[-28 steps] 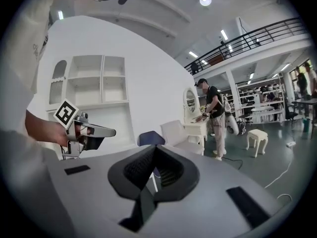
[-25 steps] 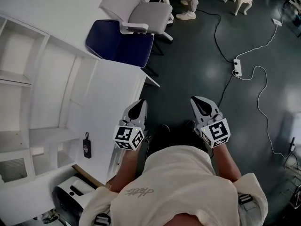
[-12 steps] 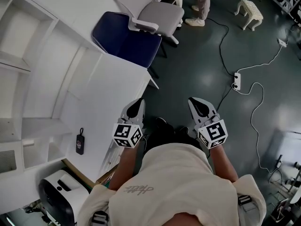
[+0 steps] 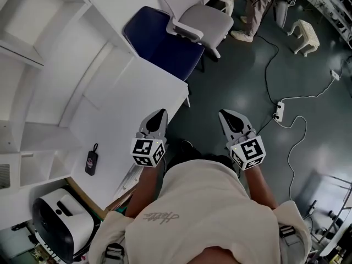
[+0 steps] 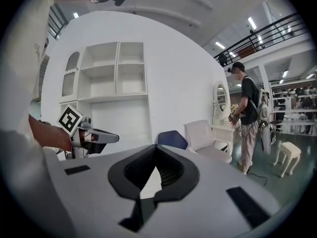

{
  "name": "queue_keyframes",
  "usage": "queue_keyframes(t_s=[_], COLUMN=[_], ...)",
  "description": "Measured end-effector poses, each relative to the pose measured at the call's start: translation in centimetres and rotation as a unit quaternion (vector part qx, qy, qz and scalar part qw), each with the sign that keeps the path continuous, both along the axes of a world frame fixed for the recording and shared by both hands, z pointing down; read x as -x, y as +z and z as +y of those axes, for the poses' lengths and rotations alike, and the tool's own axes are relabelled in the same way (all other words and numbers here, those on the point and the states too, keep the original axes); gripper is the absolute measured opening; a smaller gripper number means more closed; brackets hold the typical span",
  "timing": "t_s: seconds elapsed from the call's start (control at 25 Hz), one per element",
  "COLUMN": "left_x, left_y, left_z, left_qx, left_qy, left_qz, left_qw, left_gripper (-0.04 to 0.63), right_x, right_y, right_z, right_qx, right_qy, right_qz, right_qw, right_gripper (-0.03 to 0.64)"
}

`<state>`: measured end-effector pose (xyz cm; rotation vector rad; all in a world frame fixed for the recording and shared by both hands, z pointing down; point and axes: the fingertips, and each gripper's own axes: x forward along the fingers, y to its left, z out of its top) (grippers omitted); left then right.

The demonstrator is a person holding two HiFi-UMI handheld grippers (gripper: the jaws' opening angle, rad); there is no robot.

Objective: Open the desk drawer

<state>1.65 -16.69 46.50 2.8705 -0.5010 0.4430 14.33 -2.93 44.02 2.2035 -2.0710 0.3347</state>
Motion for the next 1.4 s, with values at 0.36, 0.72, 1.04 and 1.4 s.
queue_keyframes(t_s=[0.36,0.72,1.04,1.4], left_x=[2.6,6.0,8.2,12.2], left_y=[-1.1,0.1,1.6,2.6], left_z=[-4.4,-6.5,-6.8,-5.6], left_qx=[0.011,0.030,0.047,0.079], left_qy=[-0.061,-0.179,-0.283,-0.353], left_qz=[0.017,-0.015,-0.034,-0.012], left_qw=[0.9979,0.9833,0.9574,0.9320], left_gripper=[0.015,0.015,0.015,0.017], right_x=[3.2,5.3,5.8,10.2], right_y=[1.0,1.6,3.0,5.8], right_z=[-8.8,-15.3,-20.6,-21.7], right_qx=[0.013,0.020,0.031,0.065], right_qy=[-0.095,-0.244,-0.349,-0.422], right_qz=[0.001,-0.009,0.005,-0.056], right_qw=[0.995,0.969,0.937,0.902], right_gripper=[0.002,0.002,0.002,0.002])
